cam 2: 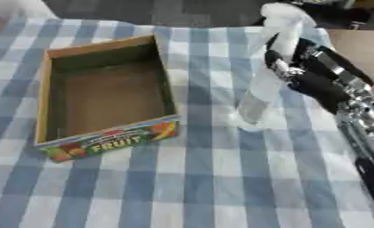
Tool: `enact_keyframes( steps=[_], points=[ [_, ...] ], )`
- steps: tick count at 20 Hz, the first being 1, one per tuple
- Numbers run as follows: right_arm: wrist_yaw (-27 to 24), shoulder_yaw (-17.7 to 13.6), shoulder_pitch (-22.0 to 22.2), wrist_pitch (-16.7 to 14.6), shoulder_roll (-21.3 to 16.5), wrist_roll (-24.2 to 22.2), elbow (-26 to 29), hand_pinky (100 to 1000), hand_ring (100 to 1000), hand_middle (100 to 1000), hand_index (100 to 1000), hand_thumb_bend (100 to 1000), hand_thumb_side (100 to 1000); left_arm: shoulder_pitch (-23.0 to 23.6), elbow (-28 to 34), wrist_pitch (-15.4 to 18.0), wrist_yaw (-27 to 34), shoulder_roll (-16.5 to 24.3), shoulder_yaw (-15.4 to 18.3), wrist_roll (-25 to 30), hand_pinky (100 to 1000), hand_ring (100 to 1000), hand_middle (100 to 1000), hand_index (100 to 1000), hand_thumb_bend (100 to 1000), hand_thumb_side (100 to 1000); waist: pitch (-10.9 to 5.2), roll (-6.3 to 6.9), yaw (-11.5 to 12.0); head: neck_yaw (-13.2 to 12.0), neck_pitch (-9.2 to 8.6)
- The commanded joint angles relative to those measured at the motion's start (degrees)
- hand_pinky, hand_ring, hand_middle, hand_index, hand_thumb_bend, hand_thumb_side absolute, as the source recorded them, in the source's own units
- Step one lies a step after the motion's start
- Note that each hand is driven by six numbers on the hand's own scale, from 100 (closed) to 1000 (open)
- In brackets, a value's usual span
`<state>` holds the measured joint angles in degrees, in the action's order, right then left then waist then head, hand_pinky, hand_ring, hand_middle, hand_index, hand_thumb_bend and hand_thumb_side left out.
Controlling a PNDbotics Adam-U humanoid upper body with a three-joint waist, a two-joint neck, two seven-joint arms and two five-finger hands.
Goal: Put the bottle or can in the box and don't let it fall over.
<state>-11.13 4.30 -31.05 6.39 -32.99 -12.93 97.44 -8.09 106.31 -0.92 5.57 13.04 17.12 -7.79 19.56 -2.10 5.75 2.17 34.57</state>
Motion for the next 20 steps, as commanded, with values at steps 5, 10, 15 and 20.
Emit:
enact_keyframes(
  steps=[5, 10, 15, 20],
  points=[
    [0.80, 0.15, -0.50, 0.01, -0.39, -0.23, 1.70, 873, 1000, 1000, 857, 100, 460, -0.49, 0.99, 0.06, 0.20, 0.50, -0.06, 0.33, 979, 479, 559, 765, 707, 432, -0.59, 0.12, 0.32, 0.33, -0.92],
    [1.35, 0.60, -0.79, 0.20, 0.21, 0.09, 0.75, 871, 1000, 1000, 849, 100, 409, -0.61, 1.03, 0.09, 0.26, 0.45, -0.12, 0.48, 979, 478, 559, 765, 706, 432, -0.41, 0.02, 0.53, 0.43, -1.01],
    [1.44, 1.01, -1.00, 0.16, 0.70, -0.18, -0.45, 870, 1000, 1000, 847, 100, 410, -0.77, 1.07, 0.09, 0.27, 0.39, -0.15, 0.59, 980, 478, 559, 765, 706, 432, -0.21, -0.02, 0.86, 0.52, -1.20],
    [1.72, 1.28, -1.01, -0.16, 1.21, -0.39, -2.07, 869, 1000, 1000, 852, 100, 411, -0.91, 1.09, 0.15, 0.31, 0.36, -0.16, 0.63, 980, 478, 559, 764, 706, 432, 0.02, 0.04, 1.13, 0.77, -1.43]
  ],
)
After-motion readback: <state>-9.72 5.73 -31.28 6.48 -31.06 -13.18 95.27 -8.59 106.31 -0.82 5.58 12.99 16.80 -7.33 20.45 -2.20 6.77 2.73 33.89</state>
